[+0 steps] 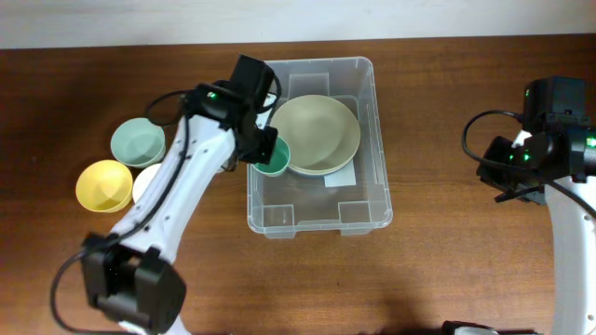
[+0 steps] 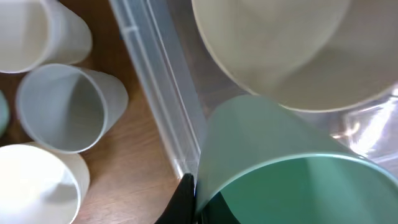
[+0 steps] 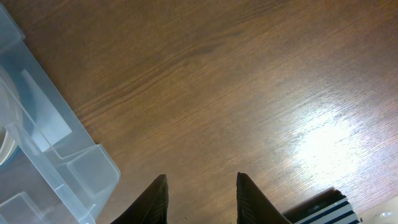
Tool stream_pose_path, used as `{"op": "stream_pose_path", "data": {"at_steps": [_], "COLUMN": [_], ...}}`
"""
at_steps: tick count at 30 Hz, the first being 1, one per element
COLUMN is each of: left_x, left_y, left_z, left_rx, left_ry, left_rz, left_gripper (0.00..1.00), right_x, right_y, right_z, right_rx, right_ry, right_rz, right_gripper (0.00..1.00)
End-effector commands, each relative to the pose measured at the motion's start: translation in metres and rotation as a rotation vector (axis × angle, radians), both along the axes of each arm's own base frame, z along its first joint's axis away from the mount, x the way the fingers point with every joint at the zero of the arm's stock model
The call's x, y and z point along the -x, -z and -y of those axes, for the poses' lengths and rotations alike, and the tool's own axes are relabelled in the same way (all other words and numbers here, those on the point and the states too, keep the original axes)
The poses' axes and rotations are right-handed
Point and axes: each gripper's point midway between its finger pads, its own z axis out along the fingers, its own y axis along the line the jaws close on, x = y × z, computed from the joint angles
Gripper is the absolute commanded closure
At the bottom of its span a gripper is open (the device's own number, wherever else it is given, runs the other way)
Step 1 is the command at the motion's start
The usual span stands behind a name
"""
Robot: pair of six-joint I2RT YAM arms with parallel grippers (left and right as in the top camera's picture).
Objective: Pack container
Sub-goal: 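Carry the green cup into the bin and release it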
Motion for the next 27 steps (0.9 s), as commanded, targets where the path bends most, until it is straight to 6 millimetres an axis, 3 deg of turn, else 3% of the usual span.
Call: {"op": "stream_pose_path", "data": {"at_steps": [1, 9, 17, 18, 20, 21, 27], "left_x": [-0.004, -0.013, -0.017, -0.018, -0.018, -0.018, -0.017], "left_y": [0.028, 0.071, 0.074, 0.074, 0.074, 0.074, 0.074], "left_z": [0.004, 0.008, 0.004, 0.003, 0.003, 0.003, 0.003], "left_rx": [-0.016, -0.044, -0.071, -0.075, -0.078, -0.078, -0.079], "left_ry": [0.012, 0.012, 0.006, 0.005, 0.004, 0.004, 0.005], "left_rz": [-0.064, -0.129, -0.118, -0.115, -0.113, -0.113, -0.115], "left_gripper": [1.0, 1.0, 0.99, 0.94, 0.72, 0.68, 0.66], "right_x": [0.001, 0.001, 0.001, 0.001, 0.001, 0.001, 0.001], "right_y": [-0.001, -0.001, -0.001, -0.001, -0.001, 0.0, 0.0], "right_z": [0.001, 0.001, 0.001, 0.001, 0.001, 0.001, 0.001], "right_rx": [0.022, 0.022, 0.022, 0.022, 0.022, 0.022, 0.022], "right_ry": [-0.012, -0.012, -0.012, -0.012, -0.012, -0.012, -0.012], "right_rz": [-0.001, -0.001, -0.001, -0.002, -0.002, -0.002, -0.002], "right_gripper": [0.69, 0.69, 0.69, 0.69, 0.69, 0.68, 0.68]}}
